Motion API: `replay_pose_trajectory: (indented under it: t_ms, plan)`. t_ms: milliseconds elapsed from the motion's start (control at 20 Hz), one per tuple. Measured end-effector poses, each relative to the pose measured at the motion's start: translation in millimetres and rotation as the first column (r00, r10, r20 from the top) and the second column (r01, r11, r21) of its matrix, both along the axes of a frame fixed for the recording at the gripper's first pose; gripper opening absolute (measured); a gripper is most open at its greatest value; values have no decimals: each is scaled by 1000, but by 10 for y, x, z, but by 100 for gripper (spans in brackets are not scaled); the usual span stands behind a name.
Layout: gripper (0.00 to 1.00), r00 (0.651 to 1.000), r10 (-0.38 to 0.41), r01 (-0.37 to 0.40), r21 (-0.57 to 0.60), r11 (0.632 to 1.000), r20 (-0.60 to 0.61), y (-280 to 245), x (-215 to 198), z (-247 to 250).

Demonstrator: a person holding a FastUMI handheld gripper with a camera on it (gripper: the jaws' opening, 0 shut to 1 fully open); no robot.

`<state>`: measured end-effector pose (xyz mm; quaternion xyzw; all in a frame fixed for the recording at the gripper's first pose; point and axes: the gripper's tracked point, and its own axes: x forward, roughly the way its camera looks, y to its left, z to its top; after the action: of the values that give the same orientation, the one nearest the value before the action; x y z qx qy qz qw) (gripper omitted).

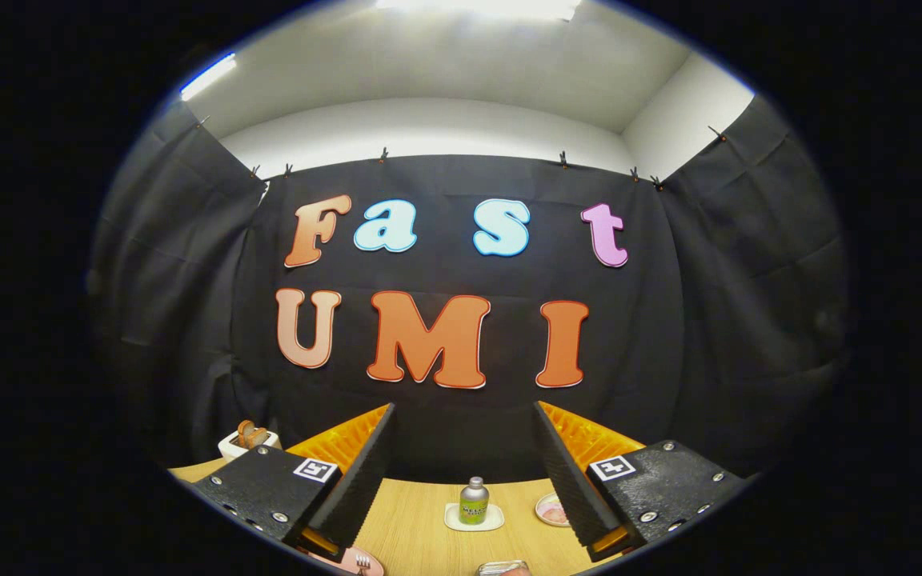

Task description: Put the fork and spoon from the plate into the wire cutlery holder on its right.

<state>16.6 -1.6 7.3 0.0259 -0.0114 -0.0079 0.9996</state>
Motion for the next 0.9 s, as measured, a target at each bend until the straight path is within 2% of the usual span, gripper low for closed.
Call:
replay_pose_trajectory:
  t_ms: [450, 700, 900]
  plan:
    - [99, 997, 57, -57, 9, 998, -41, 502, -18, -273]
    - [99, 977, 117, -116, 17, 993, -179, 872, -101, -864]
    - [99, 935, 163, -168, 14, 986, -316, 1136, -184, -1379]
